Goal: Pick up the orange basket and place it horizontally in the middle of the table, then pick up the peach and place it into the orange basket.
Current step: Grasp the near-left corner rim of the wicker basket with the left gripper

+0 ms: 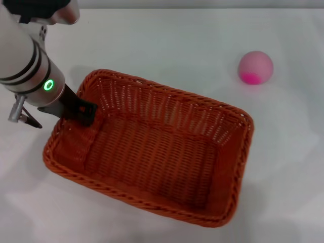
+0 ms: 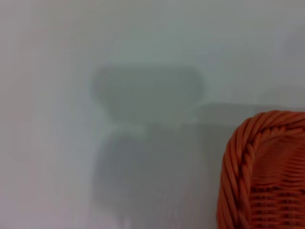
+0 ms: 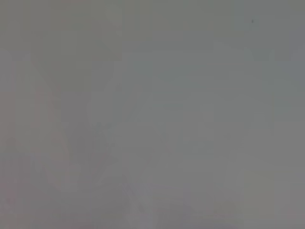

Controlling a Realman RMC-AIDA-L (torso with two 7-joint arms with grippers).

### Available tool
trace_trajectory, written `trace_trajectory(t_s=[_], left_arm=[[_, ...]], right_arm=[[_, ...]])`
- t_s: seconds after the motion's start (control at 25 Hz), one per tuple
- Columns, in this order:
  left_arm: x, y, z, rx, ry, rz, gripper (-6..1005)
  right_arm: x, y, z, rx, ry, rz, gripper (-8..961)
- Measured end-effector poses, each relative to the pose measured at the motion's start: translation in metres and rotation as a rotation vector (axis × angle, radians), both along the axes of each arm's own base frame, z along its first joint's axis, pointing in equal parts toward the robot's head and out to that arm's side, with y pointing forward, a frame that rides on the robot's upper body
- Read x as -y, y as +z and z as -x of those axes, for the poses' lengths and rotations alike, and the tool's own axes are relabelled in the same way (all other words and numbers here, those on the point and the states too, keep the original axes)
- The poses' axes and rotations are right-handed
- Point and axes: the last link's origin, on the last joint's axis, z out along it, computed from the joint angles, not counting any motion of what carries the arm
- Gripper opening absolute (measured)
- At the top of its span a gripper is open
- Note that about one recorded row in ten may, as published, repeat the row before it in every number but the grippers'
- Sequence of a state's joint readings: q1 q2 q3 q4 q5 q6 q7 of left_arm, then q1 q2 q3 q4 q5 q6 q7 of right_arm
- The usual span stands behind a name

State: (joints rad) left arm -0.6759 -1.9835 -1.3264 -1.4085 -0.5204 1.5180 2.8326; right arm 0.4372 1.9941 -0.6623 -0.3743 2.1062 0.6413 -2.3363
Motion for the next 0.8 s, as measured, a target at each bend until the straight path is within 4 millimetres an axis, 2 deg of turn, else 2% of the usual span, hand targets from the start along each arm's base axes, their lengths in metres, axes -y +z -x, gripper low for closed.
trace_trajectory(t_s=[0.28,0.4,0.52,0.64,0.8], left_arm=[[0.017,0.001,-0.013,0.056,-0.024,0.008,223],[0.024,0.003,-0.02,0.088,-0.041,0.009,175],[0.031,0.01,-0.027,0.133,-0.05,-0.013,156],[0.036,0.027,-0.031,0.173,-0.064,-0.1,136],[0.041,0.036,-0.031,0.174,-0.072,-0.148,123]], right_arm=[[0.0,0.0,0.002,0.004,0.018,0.005,405],[0.001,0.002,0.003,0.004,0.024,0.006,405],[0.002,0.005,0.003,0.006,0.029,0.005,405],[0.002,0.005,0.003,0.008,0.029,0.005,405],[0.002,0.004,0.003,0.011,0.029,0.013,405]])
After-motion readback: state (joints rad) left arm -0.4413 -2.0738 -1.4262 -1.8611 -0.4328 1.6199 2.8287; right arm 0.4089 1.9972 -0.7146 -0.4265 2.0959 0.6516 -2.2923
